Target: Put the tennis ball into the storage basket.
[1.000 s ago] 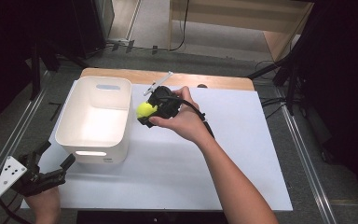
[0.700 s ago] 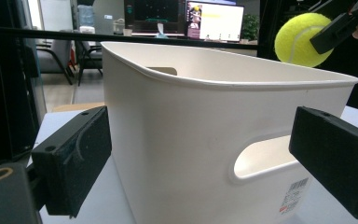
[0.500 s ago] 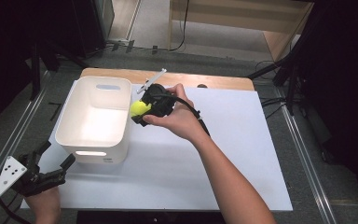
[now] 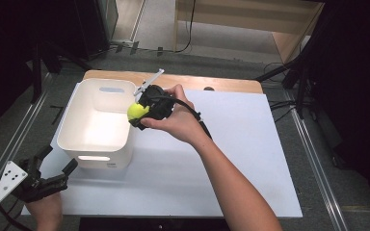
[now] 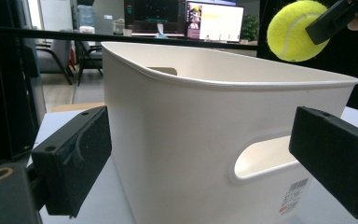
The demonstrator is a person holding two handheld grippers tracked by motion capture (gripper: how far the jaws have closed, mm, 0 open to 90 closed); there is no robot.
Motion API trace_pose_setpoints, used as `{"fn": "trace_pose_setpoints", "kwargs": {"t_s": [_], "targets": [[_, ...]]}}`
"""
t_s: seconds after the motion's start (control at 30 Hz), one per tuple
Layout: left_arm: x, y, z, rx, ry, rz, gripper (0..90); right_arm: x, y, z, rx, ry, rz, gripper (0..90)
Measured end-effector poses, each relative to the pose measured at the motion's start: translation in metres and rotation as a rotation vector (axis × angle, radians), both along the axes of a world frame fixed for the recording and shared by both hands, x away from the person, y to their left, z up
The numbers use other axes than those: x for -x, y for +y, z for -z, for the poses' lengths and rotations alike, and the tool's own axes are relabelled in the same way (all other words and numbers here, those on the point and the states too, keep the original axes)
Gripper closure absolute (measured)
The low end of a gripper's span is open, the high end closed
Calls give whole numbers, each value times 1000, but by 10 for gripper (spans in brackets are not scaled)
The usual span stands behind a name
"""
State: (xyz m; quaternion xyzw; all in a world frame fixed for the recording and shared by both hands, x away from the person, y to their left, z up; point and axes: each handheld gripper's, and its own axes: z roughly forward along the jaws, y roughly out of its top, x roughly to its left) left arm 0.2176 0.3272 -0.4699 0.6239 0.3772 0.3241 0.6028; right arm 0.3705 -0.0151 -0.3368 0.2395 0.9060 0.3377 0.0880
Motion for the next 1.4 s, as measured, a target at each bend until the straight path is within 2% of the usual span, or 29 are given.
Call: {"fn": "trace_pose_setpoints", "kwargs": {"t_s": [0.83,1.4], "targets": [[0,0,0,6,-3,2,58,3,26,-5,0,-4,-51,241],[0,0,0,6,-4,4,58,6,41,-3,0,-3,-79,241]]}}
